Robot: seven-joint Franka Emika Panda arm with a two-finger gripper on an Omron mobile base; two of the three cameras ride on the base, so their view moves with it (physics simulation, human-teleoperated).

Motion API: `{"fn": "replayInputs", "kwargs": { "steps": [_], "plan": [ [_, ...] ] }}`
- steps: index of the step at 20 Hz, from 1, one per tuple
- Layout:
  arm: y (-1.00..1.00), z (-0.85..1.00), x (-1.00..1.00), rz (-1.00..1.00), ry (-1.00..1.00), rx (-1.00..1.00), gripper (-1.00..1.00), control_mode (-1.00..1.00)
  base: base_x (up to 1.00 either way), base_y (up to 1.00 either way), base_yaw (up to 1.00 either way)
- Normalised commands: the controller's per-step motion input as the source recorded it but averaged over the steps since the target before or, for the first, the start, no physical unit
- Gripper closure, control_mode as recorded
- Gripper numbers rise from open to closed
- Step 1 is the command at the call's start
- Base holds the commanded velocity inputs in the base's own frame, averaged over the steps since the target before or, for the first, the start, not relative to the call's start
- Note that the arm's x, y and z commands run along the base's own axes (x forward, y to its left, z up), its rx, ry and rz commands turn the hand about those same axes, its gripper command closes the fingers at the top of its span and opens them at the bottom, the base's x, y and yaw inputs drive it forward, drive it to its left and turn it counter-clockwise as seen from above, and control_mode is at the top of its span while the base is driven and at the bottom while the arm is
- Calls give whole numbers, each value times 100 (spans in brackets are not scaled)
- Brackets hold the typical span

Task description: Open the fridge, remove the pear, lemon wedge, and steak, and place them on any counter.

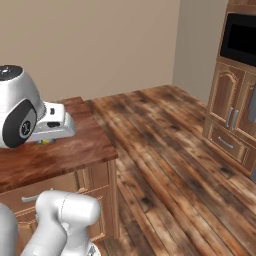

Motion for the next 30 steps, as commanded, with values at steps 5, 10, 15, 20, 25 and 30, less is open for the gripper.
{"fn": "replayInputs", "kwargs": {
  "steps": [5, 10, 15, 20, 25, 30],
  "plan": [
    [76, -64, 69, 17, 16, -4, 100, -100, 0, 0, 0],
    [73, -35, 100, 12, 17, 0, 100, -100, 0, 0, 0],
    [76, -81, 100, 8, 8, -2, 100, -100, 0, 0, 0],
    [42, -66, 89, 6, -1, 0, 100, -100, 0, 0, 0],
    [21, -65, 87, 7, -3, 0, 100, -100, 0, 0, 0],
    [21, -65, 76, 7, -1, 0, 100, -100, 0, 0, 0]
  ]
}}
